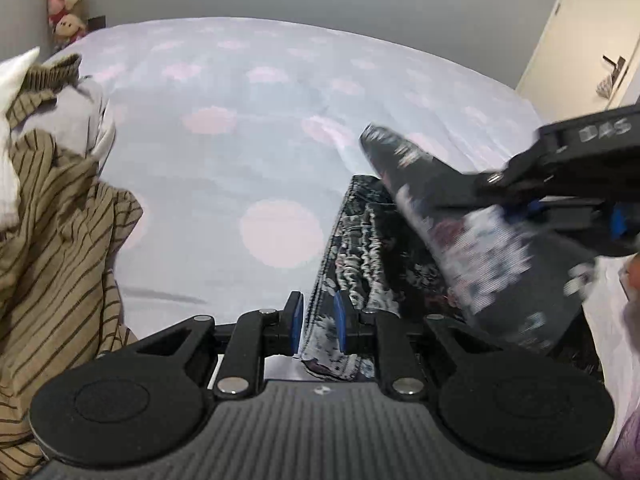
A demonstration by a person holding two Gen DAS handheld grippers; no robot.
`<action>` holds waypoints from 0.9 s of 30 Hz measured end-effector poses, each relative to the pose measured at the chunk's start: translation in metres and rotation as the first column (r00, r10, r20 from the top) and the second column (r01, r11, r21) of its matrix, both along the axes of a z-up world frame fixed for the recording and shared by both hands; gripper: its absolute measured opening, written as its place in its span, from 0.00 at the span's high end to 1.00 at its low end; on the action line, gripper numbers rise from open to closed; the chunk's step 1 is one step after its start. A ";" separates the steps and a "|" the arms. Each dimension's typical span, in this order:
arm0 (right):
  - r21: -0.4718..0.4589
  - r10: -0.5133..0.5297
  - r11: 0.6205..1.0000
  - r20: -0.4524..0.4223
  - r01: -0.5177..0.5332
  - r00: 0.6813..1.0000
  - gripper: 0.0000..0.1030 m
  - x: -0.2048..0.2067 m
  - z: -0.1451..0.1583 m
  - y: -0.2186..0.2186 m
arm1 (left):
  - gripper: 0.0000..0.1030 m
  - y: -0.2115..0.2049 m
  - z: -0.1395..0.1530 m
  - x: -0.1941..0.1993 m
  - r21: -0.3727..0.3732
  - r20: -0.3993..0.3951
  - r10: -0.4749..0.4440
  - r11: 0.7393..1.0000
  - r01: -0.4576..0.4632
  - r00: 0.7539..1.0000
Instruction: Fold clothes
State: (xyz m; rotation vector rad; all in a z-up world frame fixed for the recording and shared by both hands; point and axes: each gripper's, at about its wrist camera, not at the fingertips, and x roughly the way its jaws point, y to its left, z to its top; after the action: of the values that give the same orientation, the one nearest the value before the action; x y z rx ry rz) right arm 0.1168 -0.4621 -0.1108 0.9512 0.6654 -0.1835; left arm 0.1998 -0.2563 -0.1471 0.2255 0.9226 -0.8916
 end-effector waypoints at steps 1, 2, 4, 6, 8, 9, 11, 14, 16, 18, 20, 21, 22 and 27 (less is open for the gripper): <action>0.002 0.006 1.000 -0.015 -0.006 1.000 0.92 0.006 -0.007 0.002 | 0.87 0.001 -0.002 0.002 0.003 -0.002 0.005 1.000 -0.005 1.000; 0.007 0.012 1.000 -0.030 -0.012 0.999 0.92 0.012 -0.014 0.003 | 0.87 0.002 -0.005 0.003 0.009 -0.003 0.012 1.000 -0.012 1.000; 0.011 0.026 1.000 -0.059 -0.025 0.998 0.92 0.024 -0.027 0.006 | 0.87 0.005 -0.008 0.006 0.013 -0.012 0.027 1.000 -0.027 1.000; 0.005 0.041 0.999 -0.087 -0.040 0.995 0.92 0.036 -0.039 0.010 | 0.87 0.009 -0.009 0.008 0.005 -0.028 0.044 0.999 -0.044 0.999; -0.006 0.052 0.999 -0.110 -0.053 0.993 0.92 0.042 -0.051 0.014 | 0.87 0.013 -0.007 0.007 0.004 -0.035 0.063 0.998 -0.063 0.997; -0.011 0.056 0.998 -0.119 -0.057 0.991 0.91 0.044 -0.056 0.016 | 0.87 0.014 -0.006 0.007 0.004 -0.037 0.072 0.997 -0.072 0.997; -0.024 0.063 0.997 -0.117 -0.066 0.991 0.87 0.043 -0.056 0.018 | 0.87 0.017 -0.001 0.004 0.004 -0.035 0.085 0.996 -0.085 0.996; -0.043 0.077 0.996 -0.099 -0.081 0.992 0.77 0.039 -0.050 0.020 | 0.86 0.021 0.005 -0.005 -0.001 -0.020 0.094 0.996 -0.094 0.995; -0.066 0.076 0.994 -0.080 -0.082 0.994 0.75 0.031 -0.038 0.021 | 0.85 0.025 0.011 -0.013 -0.007 -0.008 0.093 0.996 -0.093 0.996; -0.099 0.068 0.992 -0.054 -0.073 0.996 0.75 0.019 -0.025 0.021 | 0.84 0.026 0.017 -0.022 -0.012 0.002 0.092 0.996 -0.092 0.996; -0.141 0.055 0.988 -0.030 -0.058 0.998 0.75 -0.001 -0.013 0.019 | 0.84 0.027 0.023 -0.030 -0.020 0.008 0.095 0.995 -0.095 0.995; -0.162 0.048 0.986 -0.022 -0.051 0.999 0.75 -0.012 -0.007 0.019 | 0.84 0.027 0.026 -0.034 -0.024 0.011 0.097 0.995 -0.096 0.995; -0.183 0.042 0.982 -0.014 -0.044 0.999 0.75 -0.023 -0.002 0.018 | 0.84 0.027 0.029 -0.038 -0.028 0.014 0.098 0.995 -0.098 0.995; -0.273 0.022 0.961 -0.039 -0.032 0.999 0.82 -0.079 0.005 0.018 | 0.80 0.024 0.051 -0.063 -0.082 0.057 0.079 0.994 -0.075 0.995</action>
State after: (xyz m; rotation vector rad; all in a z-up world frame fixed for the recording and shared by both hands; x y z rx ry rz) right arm 0.0376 -0.4444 -0.1058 0.6737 0.6663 -0.2622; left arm 0.1364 -0.2325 -0.0963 0.1466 0.8328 -0.8441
